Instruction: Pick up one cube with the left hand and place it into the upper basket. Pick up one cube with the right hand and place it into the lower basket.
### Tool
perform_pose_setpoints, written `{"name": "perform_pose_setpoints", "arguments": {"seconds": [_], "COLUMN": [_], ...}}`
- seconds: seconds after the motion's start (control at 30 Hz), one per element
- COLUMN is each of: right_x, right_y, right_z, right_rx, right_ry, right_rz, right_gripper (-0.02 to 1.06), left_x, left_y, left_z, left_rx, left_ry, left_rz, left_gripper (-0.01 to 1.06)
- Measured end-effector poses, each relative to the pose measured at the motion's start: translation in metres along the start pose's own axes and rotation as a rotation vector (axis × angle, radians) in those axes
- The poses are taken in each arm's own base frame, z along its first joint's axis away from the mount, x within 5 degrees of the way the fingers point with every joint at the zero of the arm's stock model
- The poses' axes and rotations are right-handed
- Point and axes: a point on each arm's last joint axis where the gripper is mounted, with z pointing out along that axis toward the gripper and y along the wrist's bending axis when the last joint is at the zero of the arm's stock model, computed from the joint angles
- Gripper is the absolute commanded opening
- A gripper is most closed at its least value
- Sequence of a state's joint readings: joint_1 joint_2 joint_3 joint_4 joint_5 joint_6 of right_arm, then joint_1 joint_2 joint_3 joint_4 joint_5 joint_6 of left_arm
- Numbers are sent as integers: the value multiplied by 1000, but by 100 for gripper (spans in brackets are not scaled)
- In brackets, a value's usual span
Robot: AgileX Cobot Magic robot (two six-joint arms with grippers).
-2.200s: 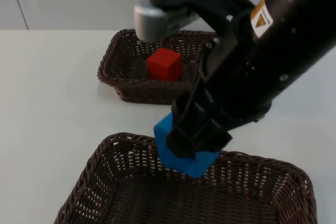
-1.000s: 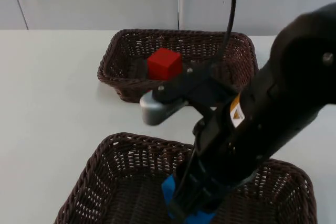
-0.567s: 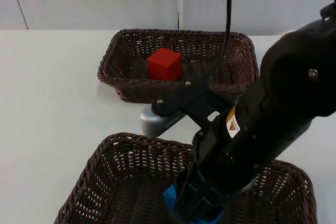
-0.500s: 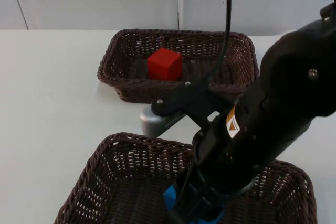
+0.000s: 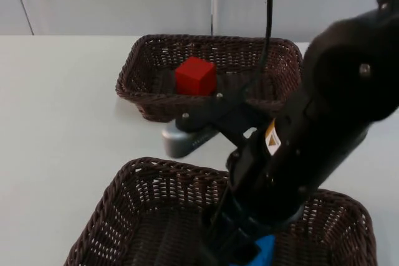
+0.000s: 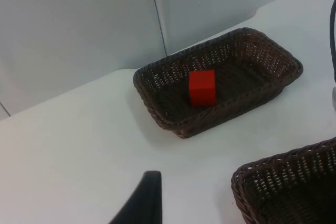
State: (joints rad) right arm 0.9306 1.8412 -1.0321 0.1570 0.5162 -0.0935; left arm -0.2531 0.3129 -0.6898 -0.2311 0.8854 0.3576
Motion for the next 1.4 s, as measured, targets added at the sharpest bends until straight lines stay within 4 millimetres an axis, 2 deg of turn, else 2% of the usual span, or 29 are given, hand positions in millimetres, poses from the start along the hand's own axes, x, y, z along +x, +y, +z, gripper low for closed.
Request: {"name": "perform_pose_setpoints", "arguments": {"seconds": [0.07, 0.2, 0.23, 0.33, 0.37, 0.4, 0.53, 0.6, 0.73, 0.77, 0.9, 1.0, 1.4], "right_x": [-2, -14, -14, -17, -17, -17, -13, -11, -4, -4, 5, 12, 57], "right_y": [1, 4, 4, 8, 9, 9, 12, 12, 14, 14, 15, 15, 13], "right_z": [-6, -51, -51, -94, -108, -108, -150, -158, -186, -186, -207, -213, -226], "right_rx": [-2, -5, -5, -3, 0, 0, 9, 12, 21, 21, 26, 30, 42], "right_ry": [-13, -168, -168, -303, -347, -347, -473, -494, -576, -576, -645, -677, -778], "right_rz": [-2, -23, -23, -71, -88, -88, -139, -149, -182, -182, -193, -193, -192], "right_gripper": [68, 68, 68, 68, 68, 68, 68, 68, 68, 68, 68, 68, 68], "left_x": [0, 0, 0, 0, 0, 0, 0, 0, -1, -1, -1, 0, 6], "left_y": [0, 0, 0, 0, 0, 0, 0, 0, 0, 0, 0, 0, -5], "left_z": [0, 0, 0, 0, 0, 0, 0, 0, 0, 0, 0, 0, -4], "left_rx": [0, 0, 0, 0, 0, 0, 0, 0, -5, -5, -4, 1, 43], "left_ry": [0, 0, 0, 0, 0, 0, 0, 0, -13, -13, -12, 3, 41], "left_rz": [0, 0, 0, 0, 0, 0, 0, 0, 0, 0, 0, 0, -12], "left_gripper": [105, 105, 105, 105, 105, 105, 105, 105, 105, 105, 105, 105, 105]}}
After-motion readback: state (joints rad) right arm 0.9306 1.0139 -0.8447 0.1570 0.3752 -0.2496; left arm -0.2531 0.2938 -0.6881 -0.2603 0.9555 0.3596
